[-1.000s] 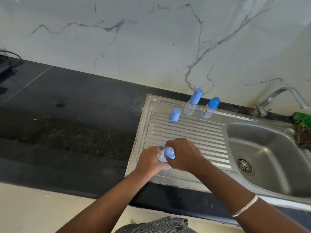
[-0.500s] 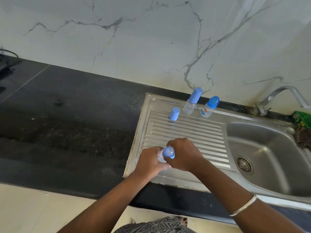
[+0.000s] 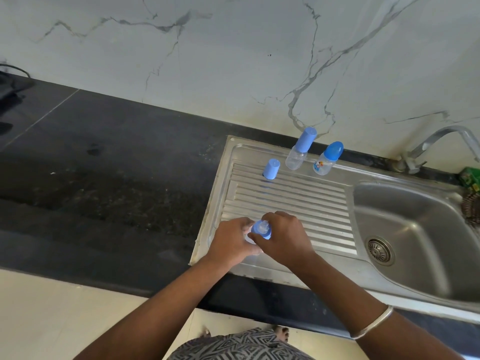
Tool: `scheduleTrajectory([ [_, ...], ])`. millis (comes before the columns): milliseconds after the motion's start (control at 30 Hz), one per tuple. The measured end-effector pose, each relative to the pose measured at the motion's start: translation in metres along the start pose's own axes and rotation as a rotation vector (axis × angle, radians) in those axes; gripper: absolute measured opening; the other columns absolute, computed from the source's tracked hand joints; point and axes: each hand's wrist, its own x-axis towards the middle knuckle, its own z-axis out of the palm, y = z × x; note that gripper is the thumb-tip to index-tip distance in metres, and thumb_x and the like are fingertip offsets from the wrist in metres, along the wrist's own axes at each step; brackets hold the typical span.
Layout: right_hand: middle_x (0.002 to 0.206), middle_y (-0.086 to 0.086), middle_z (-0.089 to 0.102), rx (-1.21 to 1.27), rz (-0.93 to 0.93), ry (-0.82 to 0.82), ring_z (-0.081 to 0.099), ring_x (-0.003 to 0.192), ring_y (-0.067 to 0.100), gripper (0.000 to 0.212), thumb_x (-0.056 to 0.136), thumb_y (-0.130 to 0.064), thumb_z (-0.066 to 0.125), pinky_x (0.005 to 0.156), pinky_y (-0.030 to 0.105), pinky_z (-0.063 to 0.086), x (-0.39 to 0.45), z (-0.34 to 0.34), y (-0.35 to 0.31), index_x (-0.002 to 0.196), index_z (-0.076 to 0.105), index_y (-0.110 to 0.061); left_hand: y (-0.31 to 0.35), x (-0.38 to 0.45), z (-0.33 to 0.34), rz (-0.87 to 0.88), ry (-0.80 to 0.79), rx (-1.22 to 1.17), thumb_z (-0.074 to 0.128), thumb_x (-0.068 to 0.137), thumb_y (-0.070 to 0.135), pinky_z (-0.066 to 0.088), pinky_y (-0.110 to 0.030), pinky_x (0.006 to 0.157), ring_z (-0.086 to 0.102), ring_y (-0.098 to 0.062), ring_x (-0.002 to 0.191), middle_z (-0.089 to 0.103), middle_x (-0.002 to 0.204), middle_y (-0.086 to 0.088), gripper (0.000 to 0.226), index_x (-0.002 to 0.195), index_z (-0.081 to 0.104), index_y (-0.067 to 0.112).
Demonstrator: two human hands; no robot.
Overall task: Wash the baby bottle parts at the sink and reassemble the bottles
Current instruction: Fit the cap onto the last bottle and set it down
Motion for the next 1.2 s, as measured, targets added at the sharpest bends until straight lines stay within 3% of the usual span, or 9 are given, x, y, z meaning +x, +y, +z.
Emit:
scheduleTrajectory([
  [167,0.088,-0.008,0.062,0.217,0.102,-0.086,0.061,0.078,0.012,0.035,0.071,-0.051,0.074,0.069,0.029,0.052,0.006,-0.006,0.002,0.092,0.068,-0.023,0.003,0.002,-0.003,-0.015,0.007,0.027,0.087,0.053,0.044,0.040,-0.002,0.064,0.061,0.011,0.082,0.067,0.079,0.020,0.042,0.084,0.064,0.029],
  [233,0.082,-0.010,0.065,0.430,0.129,-0.087,0.061,0.076,0.005,0.041,0.072,-0.065,0.062,0.068,0.029,0.050,0.012,-0.012,0.006,0.086,0.069,-0.027,0.006,0.000,-0.002,0.002,0.012,0.040,0.087,0.055,0.048,0.043,-0.007,0.072,0.063,0.005,0.084,0.068,0.088,0.020,0.048,0.092,0.062,0.032],
  [300,0.070,-0.011,0.065,0.580,0.159,0.008,0.059,0.067,0.004,0.036,0.080,-0.062,0.059,0.064,0.032,0.048,0.023,-0.014,0.014,0.073,0.068,-0.027,0.009,-0.003,-0.001,0.008,0.024,0.067,0.086,0.057,0.049,0.041,-0.008,0.070,0.061,0.004,0.082,0.065,0.091,0.019,0.051,0.095,0.056,0.034],
  [367,0.070,-0.013,0.065,0.538,0.210,0.051,0.061,0.070,0.007,0.027,0.086,-0.052,0.064,0.064,0.029,0.045,0.041,-0.012,0.026,0.074,0.069,-0.029,0.013,-0.005,0.002,0.011,0.038,0.068,0.086,0.057,0.046,0.038,-0.008,0.068,0.060,0.002,0.082,0.063,0.090,0.018,0.051,0.094,0.051,0.036],
  [433,0.088,-0.010,0.068,0.396,0.250,0.080,0.065,0.085,0.013,0.017,0.087,-0.042,0.068,0.070,0.025,0.043,0.061,-0.007,0.039,0.094,0.072,-0.027,0.014,-0.007,0.003,0.008,0.046,0.068,0.086,0.058,0.044,0.041,-0.011,0.068,0.061,-0.001,0.083,0.063,0.090,0.017,0.051,0.093,0.050,0.035],
  [567,0.120,0.007,0.059,0.191,0.243,0.140,0.061,0.105,0.026,0.048,0.088,-0.035,0.067,0.083,0.036,0.050,0.106,-0.003,0.057,0.132,0.053,-0.020,0.017,-0.010,0.004,-0.023,0.059,0.070,0.086,0.060,0.040,0.044,-0.013,0.071,0.061,-0.004,0.088,0.063,0.093,0.016,0.051,0.097,0.052,0.031],
  [767,0.131,0.018,0.042,-0.076,0.214,0.055,0.050,0.115,0.041,0.072,0.089,-0.042,0.067,0.078,0.046,0.047,0.162,0.005,0.060,0.145,0.028,-0.020,0.021,-0.013,0.005,-0.079,0.066,0.039,0.087,0.063,0.036,0.045,-0.014,0.076,0.062,-0.007,0.096,0.065,0.102,0.014,0.053,0.104,0.055,0.030],
  [900,0.138,0.019,0.036,-0.040,0.292,-0.072,0.047,0.121,0.043,0.076,0.091,-0.044,0.064,0.087,0.050,0.046,0.189,0.007,0.064,0.151,0.020,-0.029,0.023,-0.011,0.003,-0.104,0.057,0.031,0.088,0.064,0.033,0.050,-0.022,0.083,0.061,-0.005,0.097,0.065,0.101,0.014,0.051,0.104,0.057,0.028],
  [1200,0.128,0.015,0.050,-0.010,0.213,-0.119,0.055,0.112,0.037,0.048,0.096,-0.023,0.057,0.085,0.046,0.049,0.205,0.017,0.078,0.139,0.038,-0.025,0.020,-0.010,0.002,-0.131,0.026,0.012,0.088,0.067,0.037,0.046,-0.012,0.084,0.061,-0.003,0.101,0.065,0.107,0.015,0.053,0.108,0.056,0.030],
])
